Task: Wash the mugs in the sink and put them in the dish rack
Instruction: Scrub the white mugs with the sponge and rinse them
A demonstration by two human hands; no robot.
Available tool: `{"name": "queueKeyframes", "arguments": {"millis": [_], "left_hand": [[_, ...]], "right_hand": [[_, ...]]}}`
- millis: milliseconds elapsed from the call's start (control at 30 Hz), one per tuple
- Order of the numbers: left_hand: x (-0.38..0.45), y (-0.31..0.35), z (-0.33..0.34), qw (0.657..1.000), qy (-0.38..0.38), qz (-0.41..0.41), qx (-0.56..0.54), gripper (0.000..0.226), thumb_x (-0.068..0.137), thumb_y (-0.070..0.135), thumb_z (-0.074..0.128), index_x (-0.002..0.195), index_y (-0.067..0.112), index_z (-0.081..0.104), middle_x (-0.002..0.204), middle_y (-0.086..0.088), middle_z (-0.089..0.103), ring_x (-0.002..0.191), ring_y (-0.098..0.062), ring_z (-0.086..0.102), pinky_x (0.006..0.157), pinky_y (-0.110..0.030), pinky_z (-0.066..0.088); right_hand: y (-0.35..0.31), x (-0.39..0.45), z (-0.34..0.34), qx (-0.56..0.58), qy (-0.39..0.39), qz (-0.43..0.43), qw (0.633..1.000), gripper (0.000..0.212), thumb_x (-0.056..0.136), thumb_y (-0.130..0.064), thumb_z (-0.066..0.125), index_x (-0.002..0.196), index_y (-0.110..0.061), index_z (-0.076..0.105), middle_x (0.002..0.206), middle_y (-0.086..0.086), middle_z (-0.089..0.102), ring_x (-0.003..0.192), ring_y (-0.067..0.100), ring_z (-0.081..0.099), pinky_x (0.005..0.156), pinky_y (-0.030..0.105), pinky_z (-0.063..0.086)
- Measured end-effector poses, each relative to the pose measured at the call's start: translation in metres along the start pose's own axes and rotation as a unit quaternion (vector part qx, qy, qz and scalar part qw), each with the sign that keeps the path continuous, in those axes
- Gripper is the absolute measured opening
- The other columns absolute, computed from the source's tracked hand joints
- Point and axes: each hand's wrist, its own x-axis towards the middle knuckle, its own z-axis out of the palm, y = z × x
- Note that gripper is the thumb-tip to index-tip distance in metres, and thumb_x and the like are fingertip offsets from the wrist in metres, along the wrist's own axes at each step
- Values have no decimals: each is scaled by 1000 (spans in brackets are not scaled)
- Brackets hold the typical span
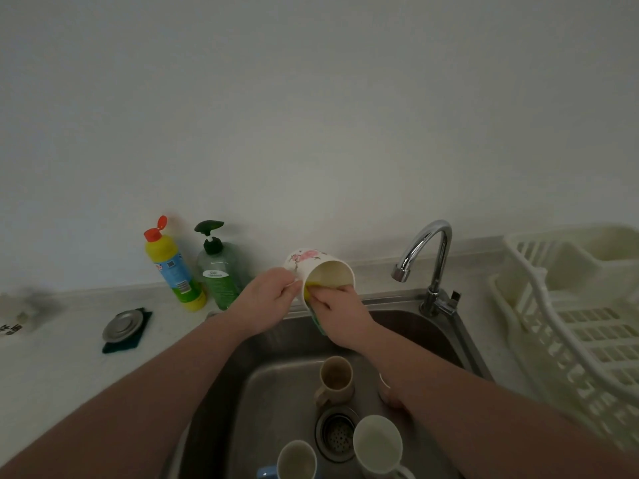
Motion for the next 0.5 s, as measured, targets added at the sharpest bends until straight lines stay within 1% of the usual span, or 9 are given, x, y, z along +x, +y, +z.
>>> {"name": "queueKeyframes", "arguments": {"millis": [33,67,133,233,300,367,400,433,500], "left_hand": [[0,0,-1,1000,-3,1,2,39,96,30,40,70,2,49,67,0,42,64,-9,38,62,-15,32],[-1,0,-2,1000,-7,1,6,37,98,24,43,70,2,48,67,0,41,64,-8,37,62,-15,31],[-3,-1,-4,1000,-20,-4,10,34,100,18,45,70,1,49,69,-1,42,65,-12,38,63,-17,32],[-7,-3,-2,999,-46,-2,9,37,99,21,45,63,15,41,68,0,42,66,-13,39,62,-29,31],[-8,0,2,999,-54,-2,9,40,99,21,45,61,21,35,67,3,40,64,-9,37,64,-30,28],[-6,5,3,998,-58,-8,21,41,100,19,45,60,22,34,67,5,39,64,-8,36,65,-29,27],[-5,7,3,998,-59,-10,24,41,100,20,45,61,23,34,67,5,39,65,-9,37,65,-28,27],[-4,9,2,998,-60,-12,25,40,100,20,45,61,22,34,67,5,39,66,-11,38,65,-28,27],[-3,8,-2,998,-59,-22,21,37,100,21,45,63,19,39,68,4,40,68,-14,40,66,-28,28]], "right_hand": [[0,0,0,1,-7,5,1000,31,101,-26,37,124,-18,56,124,6,57,116,24,44,99,32,38],[3,0,0,-24,-15,-2,1000,31,101,-26,37,124,-18,56,123,6,57,116,25,44,99,34,40],[10,0,-4,-138,-28,-43,989,29,99,-27,39,122,-22,56,123,3,58,115,24,45,97,39,43],[19,-2,-13,-308,-57,-104,944,32,93,-23,49,124,-28,55,131,-6,54,123,21,38,101,39,36],[19,-5,-17,-356,-45,-107,927,36,91,-22,51,126,-26,54,133,-6,52,126,20,35,102,37,32],[16,-6,-14,-372,-25,-87,924,37,91,-22,53,128,-23,54,134,-3,51,127,20,35,103,36,31],[12,-6,-10,-363,-22,-65,929,37,91,-22,53,127,-22,54,134,-2,51,128,21,34,103,37,31],[9,-5,-6,-337,-23,-38,940,36,91,-22,53,127,-21,54,133,-1,51,128,22,34,104,37,31],[6,-1,2,-235,-35,11,971,33,93,-23,50,126,-22,54,130,2,53,124,23,39,103,38,38]]}}
